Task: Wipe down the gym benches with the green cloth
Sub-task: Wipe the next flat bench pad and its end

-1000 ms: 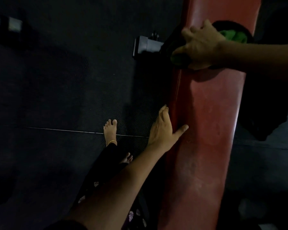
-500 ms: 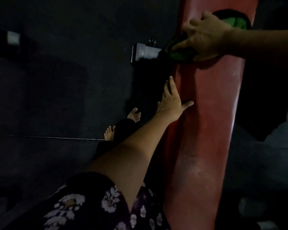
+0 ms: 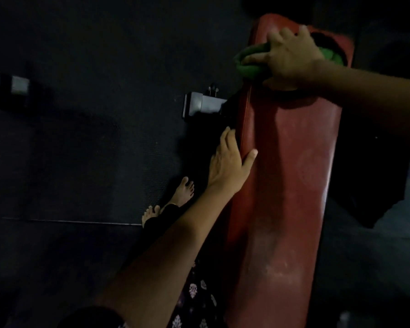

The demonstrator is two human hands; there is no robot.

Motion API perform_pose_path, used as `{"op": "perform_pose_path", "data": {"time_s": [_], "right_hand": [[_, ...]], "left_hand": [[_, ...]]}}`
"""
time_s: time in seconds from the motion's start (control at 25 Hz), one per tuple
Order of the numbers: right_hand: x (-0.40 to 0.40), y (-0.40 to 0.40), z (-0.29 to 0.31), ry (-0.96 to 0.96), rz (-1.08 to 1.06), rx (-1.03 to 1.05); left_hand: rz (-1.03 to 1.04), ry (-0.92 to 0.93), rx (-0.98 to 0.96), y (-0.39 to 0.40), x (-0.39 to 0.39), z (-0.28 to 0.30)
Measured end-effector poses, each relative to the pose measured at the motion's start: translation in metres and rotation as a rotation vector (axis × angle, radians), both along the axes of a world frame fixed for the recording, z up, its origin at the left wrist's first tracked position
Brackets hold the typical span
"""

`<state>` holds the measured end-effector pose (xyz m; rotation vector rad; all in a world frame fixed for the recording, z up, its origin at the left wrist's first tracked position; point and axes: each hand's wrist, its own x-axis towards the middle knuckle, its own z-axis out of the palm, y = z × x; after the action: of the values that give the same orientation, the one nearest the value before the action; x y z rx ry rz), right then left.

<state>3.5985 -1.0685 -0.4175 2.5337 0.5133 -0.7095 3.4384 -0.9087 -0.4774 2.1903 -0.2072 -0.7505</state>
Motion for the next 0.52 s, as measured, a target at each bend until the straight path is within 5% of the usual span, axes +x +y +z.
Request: {"op": "perform_pose_path", "data": {"time_s": [0.2,0.52], "right_hand": [[0.016,-0.015,-0.001,-0.018,0.001,0.023],[0.018,-0.055,-0.016,-0.275,-0.642,0.3]], "left_hand": [[-0.007,-0.07,0.057,-0.042,0.076,-0.01],[0.235,-0.076,-0.146,-0.073,0.101,-0.017]]}}
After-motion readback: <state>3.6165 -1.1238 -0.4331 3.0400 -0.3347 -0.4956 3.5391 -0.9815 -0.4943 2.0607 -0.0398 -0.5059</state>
